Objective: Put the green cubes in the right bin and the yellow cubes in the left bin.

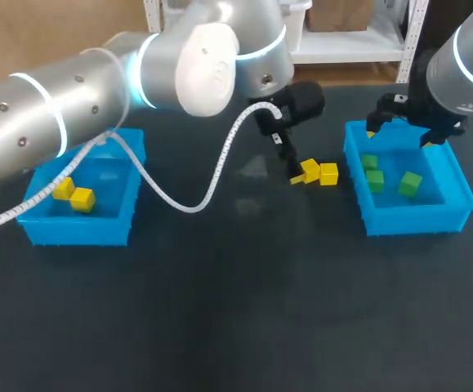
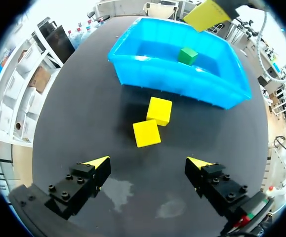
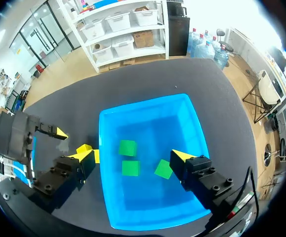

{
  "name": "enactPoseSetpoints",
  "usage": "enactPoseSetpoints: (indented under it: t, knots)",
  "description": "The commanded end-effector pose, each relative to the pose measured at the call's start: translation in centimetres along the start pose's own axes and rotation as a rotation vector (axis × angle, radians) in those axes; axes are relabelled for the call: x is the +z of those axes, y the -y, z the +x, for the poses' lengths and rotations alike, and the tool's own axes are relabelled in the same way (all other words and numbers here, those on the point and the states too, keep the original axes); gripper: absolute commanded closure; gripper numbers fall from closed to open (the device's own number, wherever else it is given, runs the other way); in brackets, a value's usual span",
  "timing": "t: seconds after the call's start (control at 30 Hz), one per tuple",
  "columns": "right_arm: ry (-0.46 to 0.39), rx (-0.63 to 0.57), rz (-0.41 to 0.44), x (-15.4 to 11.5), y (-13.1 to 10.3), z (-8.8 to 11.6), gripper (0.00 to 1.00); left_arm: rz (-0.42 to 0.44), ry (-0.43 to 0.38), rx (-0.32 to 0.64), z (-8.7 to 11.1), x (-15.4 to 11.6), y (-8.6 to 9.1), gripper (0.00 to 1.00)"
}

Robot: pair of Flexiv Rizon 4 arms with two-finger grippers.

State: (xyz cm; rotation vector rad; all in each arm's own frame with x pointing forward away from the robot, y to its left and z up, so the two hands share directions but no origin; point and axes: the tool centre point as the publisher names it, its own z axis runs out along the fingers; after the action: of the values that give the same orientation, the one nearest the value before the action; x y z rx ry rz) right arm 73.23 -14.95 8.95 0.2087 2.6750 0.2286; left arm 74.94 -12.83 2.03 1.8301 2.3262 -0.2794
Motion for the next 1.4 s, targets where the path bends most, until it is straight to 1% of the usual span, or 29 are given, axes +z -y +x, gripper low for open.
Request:
enactPoseSetpoints:
  t: [0.03, 0.13, 0.53, 0.8, 0.83, 0.87, 0.9, 1.2, 1.3, 1.4]
  knots:
    - [0.007, 0.001, 0.001, -0.1, 0.1, 0.2, 0.00, 0.007, -0.051, -0.007, -1.1, 0.9, -0.9, 0.00]
    - [0.007, 0.001, 0.001, -0.1, 0.1, 0.2, 0.00, 0.004, -0.058, -0.012, -1.7, 1.4, -1.1, 0.00]
    - [0.007, 0.001, 0.001, -0.1, 0.1, 0.2, 0.00, -0.001, -0.086, -0.009, -3.9, 2.9, -1.0, 0.00]
    - [0.007, 0.001, 0.001, -0.1, 0.1, 0.2, 0.00, -0.003, -0.108, -0.019, -3.9, 3.8, -1.3, 0.00]
    - [0.007, 0.001, 0.001, -0.1, 0.1, 0.2, 0.00, -0.002, -0.108, -0.021, -3.9, 3.8, -1.3, 0.20]
    - [0.007, 0.001, 0.001, -0.1, 0.1, 0.2, 0.00, -0.009, -0.108, -0.021, -3.8, 3.9, -1.3, 0.97]
    - [0.007, 0.001, 0.001, -0.1, 0.1, 0.2, 0.00, -0.009, -0.111, -0.023, -3.7, 3.9, -1.3, 1.00]
    - [0.007, 0.001, 0.001, -0.1, 0.1, 0.2, 0.00, -0.015, -0.107, -0.029, -3.4, 3.4, -1.4, 1.00]
    - [0.007, 0.001, 0.001, -0.1, 0.1, 0.2, 0.00, -0.025, -0.087, -0.043, -3.4, 2.6, -1.7, 1.00]
    - [0.007, 0.001, 0.001, -0.1, 0.1, 0.2, 0.00, -0.041, -0.056, -0.066, -3.5, 1.0, -2.2, 1.00]
